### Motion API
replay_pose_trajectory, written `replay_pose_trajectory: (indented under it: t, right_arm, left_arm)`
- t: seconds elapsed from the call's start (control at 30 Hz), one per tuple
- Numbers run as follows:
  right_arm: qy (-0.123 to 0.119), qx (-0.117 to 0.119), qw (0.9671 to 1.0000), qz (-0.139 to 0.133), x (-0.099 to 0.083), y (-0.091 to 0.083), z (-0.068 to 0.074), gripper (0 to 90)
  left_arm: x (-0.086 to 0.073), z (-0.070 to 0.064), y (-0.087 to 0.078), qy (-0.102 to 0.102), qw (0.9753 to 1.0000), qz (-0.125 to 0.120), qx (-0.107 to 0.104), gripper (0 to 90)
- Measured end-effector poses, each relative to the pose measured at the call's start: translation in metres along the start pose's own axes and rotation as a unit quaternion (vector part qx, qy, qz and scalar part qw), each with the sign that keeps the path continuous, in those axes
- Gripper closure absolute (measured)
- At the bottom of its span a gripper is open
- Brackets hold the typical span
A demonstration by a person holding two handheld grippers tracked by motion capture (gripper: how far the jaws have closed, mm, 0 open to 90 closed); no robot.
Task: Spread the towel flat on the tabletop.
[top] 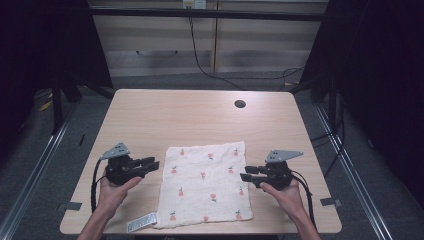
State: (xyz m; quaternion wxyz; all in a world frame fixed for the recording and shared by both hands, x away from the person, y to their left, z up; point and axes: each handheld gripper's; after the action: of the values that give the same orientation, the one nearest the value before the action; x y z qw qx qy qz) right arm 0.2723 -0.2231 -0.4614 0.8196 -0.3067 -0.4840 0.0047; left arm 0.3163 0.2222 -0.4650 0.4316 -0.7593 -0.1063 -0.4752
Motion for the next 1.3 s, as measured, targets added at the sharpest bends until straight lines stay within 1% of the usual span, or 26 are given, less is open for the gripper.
replay_pose_trajectory:
  t: [0.03, 0.07, 0.1, 0.17, 0.2, 0.23, 0.27, 0.3, 0.33, 0.4, 0.47, 0.53, 0.6, 0.63, 0.67, 0.8, 0.83, 0.97, 1.0, 1.03, 1.1, 1.13, 1.17, 1.27, 1.3]
  right_arm:
    - [0.003, -0.001, 1.0, 0.005, 0.002, 0.004, -0.005, 60.9]
    - [0.007, -0.001, 0.9999, 0.01, 0.003, 0.008, -0.01, 60.3]
    - [0.01, -0.006, 0.9998, 0.014, 0.004, 0.012, -0.015, 59.3]
    - [0.019, -0.009, 0.9996, 0.016, 0.006, 0.019, -0.025, 57.7]
    - [0.022, -0.014, 0.9995, 0.017, 0.006, 0.022, -0.029, 57.6]
    - [0.028, -0.019, 0.9992, 0.021, 0.006, 0.025, -0.034, 58.2]
    - [0.025, -0.024, 0.9991, 0.025, 0.006, 0.028, -0.037, 58.8]
    - [0.026, -0.029, 0.9987, 0.034, 0.006, 0.033, -0.04, 59.6]
    - [0.025, -0.03, 0.9984, 0.042, 0.006, 0.037, -0.041, 60.7]
    - [0.02, -0.029, 0.9982, 0.049, 0.006, 0.042, -0.041, 61.0]
    - [0.016, -0.024, 0.9981, 0.054, 0.005, 0.046, -0.04, 61.5]
    - [0.013, -0.029, 0.9973, 0.067, 0.002, 0.049, -0.039, 61.7]
    - [0.016, -0.028, 0.9968, 0.073, -0.002, 0.052, -0.039, 61.9]
    - [0.017, -0.026, 0.9974, 0.065, -0.003, 0.051, -0.039, 62.2]
    - [0.021, -0.027, 0.9973, 0.065, -0.004, 0.05, -0.039, 62.8]
    - [0.019, -0.031, 0.9973, 0.064, -0.008, 0.046, -0.038, 64.3]
    - [0.019, -0.027, 0.9976, 0.061, -0.009, 0.046, -0.038, 64.6]
    - [0.021, -0.033, 0.9972, 0.063, -0.013, 0.039, -0.036, 65.2]
    - [0.018, -0.035, 0.9973, 0.063, -0.014, 0.038, -0.035, 65.2]
    - [0.021, -0.035, 0.997, 0.065, -0.015, 0.036, -0.033, 65.2]
    - [0.019, -0.038, 0.9967, 0.07, -0.017, 0.033, -0.031, 65.4]
    - [0.017, -0.037, 0.9966, 0.071, -0.018, 0.032, -0.031, 65.4]
    - [0.021, -0.036, 0.9966, 0.071, -0.019, 0.03, -0.029, 65.4]
    - [0.021, -0.035, 0.996, 0.079, -0.021, 0.027, -0.026, 65.3]
    - [0.022, -0.031, 0.9962, 0.078, -0.021, 0.027, -0.026, 65.2]
  left_arm:
    - [0.0, 0.0, 0.007, 0.0, 1.0, 0.007, 0.0, 65.7]
    - [-0.001, 0.001, 0.013, -0.005, 0.9999, 0.014, -0.002, 65.3]
    - [-0.001, 0.001, 0.019, -0.011, 0.9998, 0.017, -0.001, 64.5]
    - [-0.002, 0.002, 0.029, -0.008, 0.9996, 0.027, -0.006, 63.6]
    - [-0.004, 0.002, 0.033, -0.005, 0.9994, 0.032, -0.007, 63.4]
    - [-0.005, 0.001, 0.037, 0.0, 0.9994, 0.035, -0.006, 63.6]
    - [-0.006, -0.001, 0.042, 0.01, 0.9988, 0.048, -0.002, 64.4]
    - [-0.008, -0.005, 0.044, 0.023, 0.9982, 0.056, 0.003, 65.0]
    - [-0.008, -0.007, 0.045, 0.03, 0.9977, 0.06, 0.003, 66.4]
    - [-0.01, -0.011, 0.047, 0.045, 0.9967, 0.068, 0.003, 67.7]
    - [-0.013, -0.012, 0.048, 0.051, 0.9961, 0.072, 0.009, 69.5]
    - [-0.014, -0.012, 0.051, 0.051, 0.9957, 0.076, 0.011, 70.1]
    - [-0.016, -0.011, 0.053, 0.052, 0.9954, 0.079, 0.012, 70.2]
    - [-0.017, -0.011, 0.053, 0.048, 0.9958, 0.076, 0.011, 70.4]
    - [-0.017, -0.011, 0.054, 0.045, 0.9961, 0.075, 0.011, 70.4]
    - [-0.017, -0.011, 0.055, 0.044, 0.9964, 0.071, 0.012, 70.3]
    - [-0.018, -0.012, 0.055, 0.041, 0.9966, 0.071, 0.009, 70.3]
    - [-0.019, -0.017, 0.054, 0.048, 0.9963, 0.071, 0.005, 70.2]
    - [-0.02, -0.018, 0.054, 0.047, 0.9963, 0.071, 0.001, 70.2]
    - [-0.02, -0.019, 0.055, 0.045, 0.9966, 0.069, 0.0, 70.2]
    - [-0.021, -0.019, 0.055, 0.044, 0.9967, 0.068, 0.001, 70.3]
    - [-0.02, -0.019, 0.055, 0.043, 0.9967, 0.068, 0.001, 70.2]
    - [-0.021, -0.02, 0.055, 0.043, 0.9967, 0.068, 0.002, 70.2]
    - [-0.021, -0.02, 0.055, 0.042, 0.9968, 0.069, -0.002, 70.2]
    - [-0.021, -0.02, 0.055, 0.044, 0.9966, 0.069, -0.002, 70.2]
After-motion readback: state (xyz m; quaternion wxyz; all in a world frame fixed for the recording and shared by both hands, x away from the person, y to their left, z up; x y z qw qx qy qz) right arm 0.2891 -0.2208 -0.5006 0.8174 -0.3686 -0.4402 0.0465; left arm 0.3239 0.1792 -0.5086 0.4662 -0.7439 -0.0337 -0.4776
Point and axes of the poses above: each handheld gripper's, and its own axes: y roughly forward along the jaws, x roughly out of its top, z roughly to its left, and after that the axes turned 12 degrees about x, right-handed
